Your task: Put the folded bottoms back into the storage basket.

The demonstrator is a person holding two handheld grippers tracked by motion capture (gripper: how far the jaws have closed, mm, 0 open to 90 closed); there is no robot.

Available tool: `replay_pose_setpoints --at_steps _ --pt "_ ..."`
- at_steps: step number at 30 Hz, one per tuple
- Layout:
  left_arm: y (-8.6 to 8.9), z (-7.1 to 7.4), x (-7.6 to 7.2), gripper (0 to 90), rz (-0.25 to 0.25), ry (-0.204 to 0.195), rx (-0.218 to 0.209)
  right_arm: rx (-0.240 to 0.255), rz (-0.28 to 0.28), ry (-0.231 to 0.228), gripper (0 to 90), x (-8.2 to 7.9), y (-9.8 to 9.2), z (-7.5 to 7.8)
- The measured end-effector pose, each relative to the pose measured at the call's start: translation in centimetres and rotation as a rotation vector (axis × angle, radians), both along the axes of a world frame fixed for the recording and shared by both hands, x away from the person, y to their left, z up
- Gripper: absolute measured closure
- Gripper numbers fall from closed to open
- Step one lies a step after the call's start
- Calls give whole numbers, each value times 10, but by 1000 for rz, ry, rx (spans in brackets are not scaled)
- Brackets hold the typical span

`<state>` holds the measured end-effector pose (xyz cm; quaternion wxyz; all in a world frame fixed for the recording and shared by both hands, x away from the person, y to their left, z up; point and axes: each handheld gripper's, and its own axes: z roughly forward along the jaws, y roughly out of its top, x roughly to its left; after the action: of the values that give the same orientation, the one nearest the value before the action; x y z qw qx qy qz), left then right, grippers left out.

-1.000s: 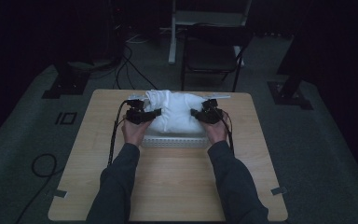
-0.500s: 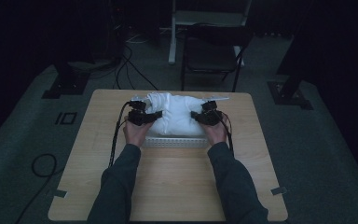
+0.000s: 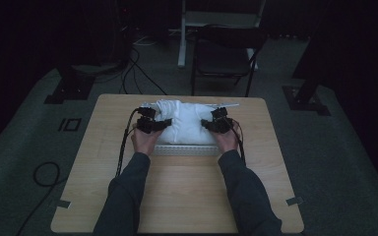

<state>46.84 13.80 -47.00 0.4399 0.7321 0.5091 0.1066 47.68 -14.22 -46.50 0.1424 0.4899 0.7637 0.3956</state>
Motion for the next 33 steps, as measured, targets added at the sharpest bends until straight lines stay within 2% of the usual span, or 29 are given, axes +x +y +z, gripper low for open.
replay_pose_setpoints --at_steps 7,15,19,21,23,25,28,29,30,31,33 --pt "-2 -3 0 577 3 13 17 -24 -6 13 688 0 1 -3" --pt "-8 -7 -2 576 13 32 65 -58 -16 44 687 1 5 -11" --pt "-9 -9 -2 575 19 43 70 -73 -17 58 685 1 5 -13" --pt "-8 -13 -2 572 35 62 63 -77 -17 61 682 2 5 -14" --pt "-8 -15 -2 553 45 76 70 -89 -16 63 676 2 7 -14" --pt "-9 -18 -2 529 66 102 97 -108 -18 68 670 2 8 -15" --pt "-9 -17 -3 472 79 105 117 -124 -22 75 649 2 9 -16" --pt "-8 -15 -5 472 89 96 130 -138 -31 81 618 2 9 -16" --pt "-6 -15 -7 432 93 89 135 -157 -57 83 549 1 7 -17" --pt "0 -13 -9 396 108 73 124 -161 -68 60 480 0 4 -15" --pt "4 -12 -11 390 116 65 119 -163 -68 42 459 -1 2 -12"
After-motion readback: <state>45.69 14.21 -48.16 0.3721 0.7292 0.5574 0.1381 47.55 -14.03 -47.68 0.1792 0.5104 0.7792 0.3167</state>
